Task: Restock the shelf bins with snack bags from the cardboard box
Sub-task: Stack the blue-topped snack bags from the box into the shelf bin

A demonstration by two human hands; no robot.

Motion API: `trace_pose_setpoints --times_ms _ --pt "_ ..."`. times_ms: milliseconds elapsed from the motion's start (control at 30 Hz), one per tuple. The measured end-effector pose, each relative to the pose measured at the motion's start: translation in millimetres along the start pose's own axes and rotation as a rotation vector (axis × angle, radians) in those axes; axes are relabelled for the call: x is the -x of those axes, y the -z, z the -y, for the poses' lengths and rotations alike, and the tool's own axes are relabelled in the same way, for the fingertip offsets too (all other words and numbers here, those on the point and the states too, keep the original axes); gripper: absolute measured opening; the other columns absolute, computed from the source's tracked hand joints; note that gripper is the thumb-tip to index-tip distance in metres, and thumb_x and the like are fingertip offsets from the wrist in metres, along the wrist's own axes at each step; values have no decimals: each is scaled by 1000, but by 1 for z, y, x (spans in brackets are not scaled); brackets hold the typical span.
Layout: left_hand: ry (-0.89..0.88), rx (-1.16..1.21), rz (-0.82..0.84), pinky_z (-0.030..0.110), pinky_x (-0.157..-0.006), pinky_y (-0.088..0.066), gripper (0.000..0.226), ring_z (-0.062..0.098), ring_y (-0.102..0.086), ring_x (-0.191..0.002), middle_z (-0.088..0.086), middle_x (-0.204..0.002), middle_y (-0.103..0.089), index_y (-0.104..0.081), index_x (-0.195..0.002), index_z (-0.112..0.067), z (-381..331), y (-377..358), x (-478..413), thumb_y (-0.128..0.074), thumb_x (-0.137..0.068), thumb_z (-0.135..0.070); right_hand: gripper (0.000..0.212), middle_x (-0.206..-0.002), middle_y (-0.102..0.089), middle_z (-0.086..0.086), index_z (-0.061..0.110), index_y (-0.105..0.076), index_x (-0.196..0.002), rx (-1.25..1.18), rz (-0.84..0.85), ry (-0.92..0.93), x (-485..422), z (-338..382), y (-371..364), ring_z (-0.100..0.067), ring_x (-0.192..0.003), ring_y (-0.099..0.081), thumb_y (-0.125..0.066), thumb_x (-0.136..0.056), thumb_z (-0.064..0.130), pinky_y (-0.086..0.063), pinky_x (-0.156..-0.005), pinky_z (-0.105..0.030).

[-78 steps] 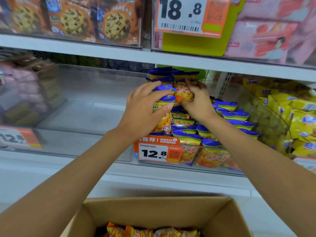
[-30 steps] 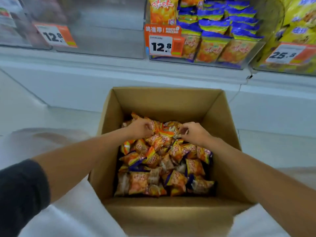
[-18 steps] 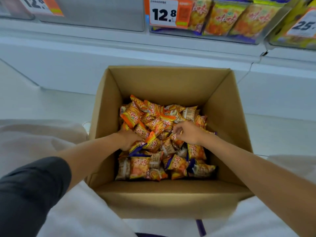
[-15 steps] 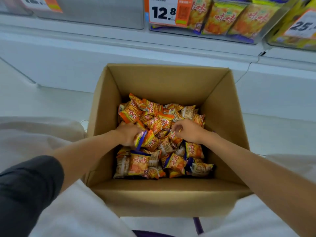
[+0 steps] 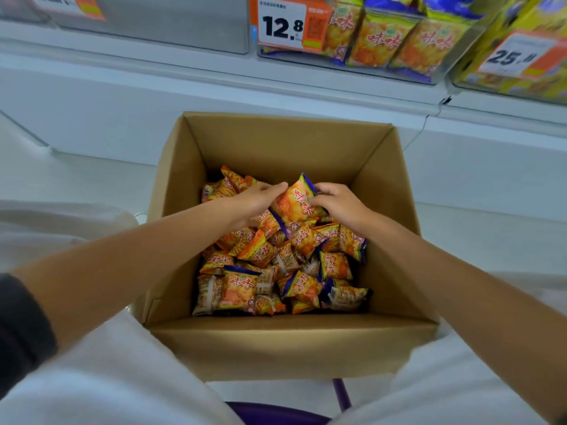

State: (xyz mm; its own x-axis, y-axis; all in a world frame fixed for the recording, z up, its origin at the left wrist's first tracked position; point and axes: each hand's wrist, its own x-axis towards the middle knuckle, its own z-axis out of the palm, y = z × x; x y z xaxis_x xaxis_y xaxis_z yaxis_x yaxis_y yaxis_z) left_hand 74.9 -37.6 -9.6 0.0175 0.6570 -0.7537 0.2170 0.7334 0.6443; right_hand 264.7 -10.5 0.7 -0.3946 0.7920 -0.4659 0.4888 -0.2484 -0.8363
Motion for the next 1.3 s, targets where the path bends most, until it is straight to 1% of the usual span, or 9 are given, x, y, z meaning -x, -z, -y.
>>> trace_pose_setpoints --times_ms 167,267,433,600,800,1000,1067,1200,1300 --pt "-88 -215 157 34 -95 -54 72 14 -58 -116 -2 -131 -58 -47 -141 -17 5 -1 0 -75 -80 -43 35 -121 -63 4 15 -60 -130 98 94 -24 -2 -1 8 -7 -106 -61 -58 -96 18 -48 -88 -19" --pt "-38 -344 101 30 -99 -49 90 21 -48 -131 5 -149 -44 -36 -148 -11 18 0 -13 -79 -75 -41 37 -132 -56 3 19 -57 -133 102 80 -93 -5 -19 3 -13 -115 -56 -55 -98 27 -48 -97 -32" --pt "133 -213 -20 34 -88 -48 93 28 -38 -138 8 -157 -29 -18 -154 -11 46 6 -22 -77 -83 -21 43 -143 -49 -8 12 -50 -139 640 429 -312 -7 -92 -25 -24 -128 -48 -55 -97 19 -41 -106 -37" --pt "200 -252 -62 46 -109 -35 96 31 -31 -143 7 -158 -28 -17 -155 -12 69 10 -30 -79 -81 -21 57 -151 -38 -11 10 -30 -150 782 498 -396 -4 -127 -60 -28 -133 -43 -51 -100 27 -40 -104 -34" --pt "233 -250 -75 45 -116 -29 102 29 -24 -146 6 -161 -20 -11 -156 -13 82 14 -26 -79 -80 -26 35 -125 -61 -10 10 -62 -124 893 454 -343 -16 -149 -71 -26 -111 -58 -61 -90 14 -53 -93 -39" --pt "198 -188 -68 43 -117 -29 103 29 -23 -146 6 -161 -20 -10 -156 -13 79 11 -23 -79 -81 -27 17 -108 -59 -3 15 -62 -103 769 459 -281 -11 -151 -66 -19 -96 -56 -63 -87 7 -47 -71 -26" --pt "159 -162 -75 42 -115 -28 101 28 -23 -147 6 -161 -20 -10 -156 -12 77 11 -22 -77 -83 -27 27 -113 -60 -3 15 -62 -113 670 426 -292 -14 -144 -58 -20 -103 -58 -68 -87 12 -50 -79 -28" --pt "68 -50 -154 38 -111 -33 88 27 -26 -145 6 -160 -24 -10 -156 -12 67 9 -17 -67 -91 -28 53 -134 -56 -6 6 -50 -137 217 193 -280 -23 -99 -26 -21 -120 -55 -69 -89 20 -45 -102 -34" --pt "13 59 -206 39 -103 -40 84 27 -31 -143 5 -159 -25 -4 -156 -16 52 9 -14 -61 -96 -28 41 -118 -67 -5 4 -58 -128 -217 124 -255 -20 -55 -3 -15 -106 -63 -66 -91 20 -50 -95 -31"
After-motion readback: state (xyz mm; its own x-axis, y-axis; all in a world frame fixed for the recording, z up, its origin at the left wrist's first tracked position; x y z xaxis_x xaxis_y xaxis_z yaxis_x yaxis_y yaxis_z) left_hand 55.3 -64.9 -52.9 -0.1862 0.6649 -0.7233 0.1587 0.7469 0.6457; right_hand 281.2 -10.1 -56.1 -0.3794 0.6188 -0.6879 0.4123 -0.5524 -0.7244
